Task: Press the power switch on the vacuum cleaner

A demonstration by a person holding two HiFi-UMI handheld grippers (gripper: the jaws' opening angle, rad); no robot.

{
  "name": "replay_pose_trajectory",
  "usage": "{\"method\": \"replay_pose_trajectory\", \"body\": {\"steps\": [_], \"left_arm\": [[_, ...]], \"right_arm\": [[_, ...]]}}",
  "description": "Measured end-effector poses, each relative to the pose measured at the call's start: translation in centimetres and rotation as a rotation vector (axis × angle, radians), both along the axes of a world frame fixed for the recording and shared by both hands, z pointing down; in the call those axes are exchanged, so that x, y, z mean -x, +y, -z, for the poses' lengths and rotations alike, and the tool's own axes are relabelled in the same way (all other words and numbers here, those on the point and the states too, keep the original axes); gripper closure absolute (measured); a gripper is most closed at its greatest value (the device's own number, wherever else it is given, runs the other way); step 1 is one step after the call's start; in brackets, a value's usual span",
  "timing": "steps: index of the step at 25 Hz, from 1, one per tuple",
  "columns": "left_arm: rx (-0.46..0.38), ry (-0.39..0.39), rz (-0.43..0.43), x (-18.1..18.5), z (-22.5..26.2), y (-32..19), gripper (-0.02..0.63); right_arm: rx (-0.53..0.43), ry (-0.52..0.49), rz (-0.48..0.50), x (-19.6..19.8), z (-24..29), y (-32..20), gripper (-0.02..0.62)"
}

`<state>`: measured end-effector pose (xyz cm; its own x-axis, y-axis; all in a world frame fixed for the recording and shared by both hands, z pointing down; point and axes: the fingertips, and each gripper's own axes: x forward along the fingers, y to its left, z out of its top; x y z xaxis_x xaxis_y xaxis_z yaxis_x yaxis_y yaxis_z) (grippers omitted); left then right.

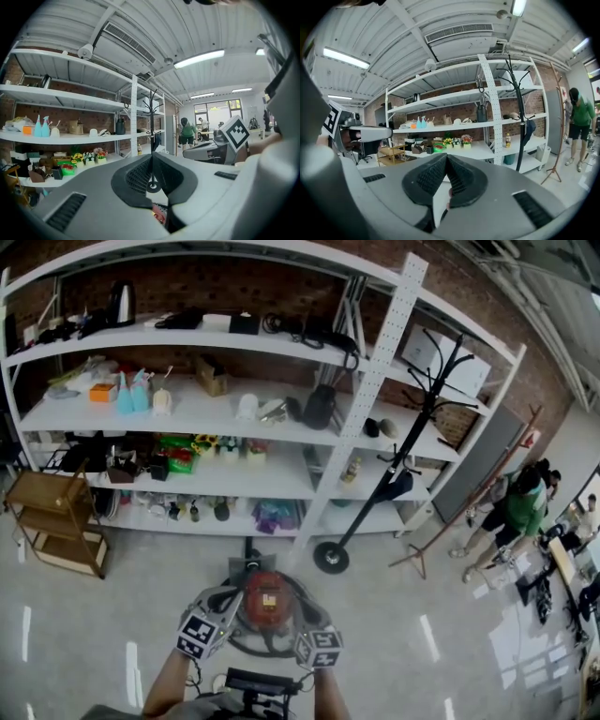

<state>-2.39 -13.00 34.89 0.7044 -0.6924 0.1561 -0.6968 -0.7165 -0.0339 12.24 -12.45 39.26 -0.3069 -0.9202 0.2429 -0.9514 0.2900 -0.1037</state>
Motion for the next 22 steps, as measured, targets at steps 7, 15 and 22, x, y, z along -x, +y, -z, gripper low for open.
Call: {"method": "replay_pose_trajectory", "body": {"steps": [7, 15, 22], "left_arm": [[-0.015, 0.007, 0.019, 0.8, 0.7, -0.6, 0.598], [-0.019, 0.009, 0.032, 1.4, 0.8, -1.1, 0.598], [-0.026, 0.009, 0.048, 2.2, 1.3, -1.7, 0.598]], "right_arm": [[-0.020, -0.012, -0.017, -0.2, 1.3, 0.7, 0.583], [-0.035, -0.011, -0.024, -0.5, 2.4, 1.3, 0.583], [-0.048, 0.015, -0.039, -1.3, 3.3, 1.7, 0.583]]}}
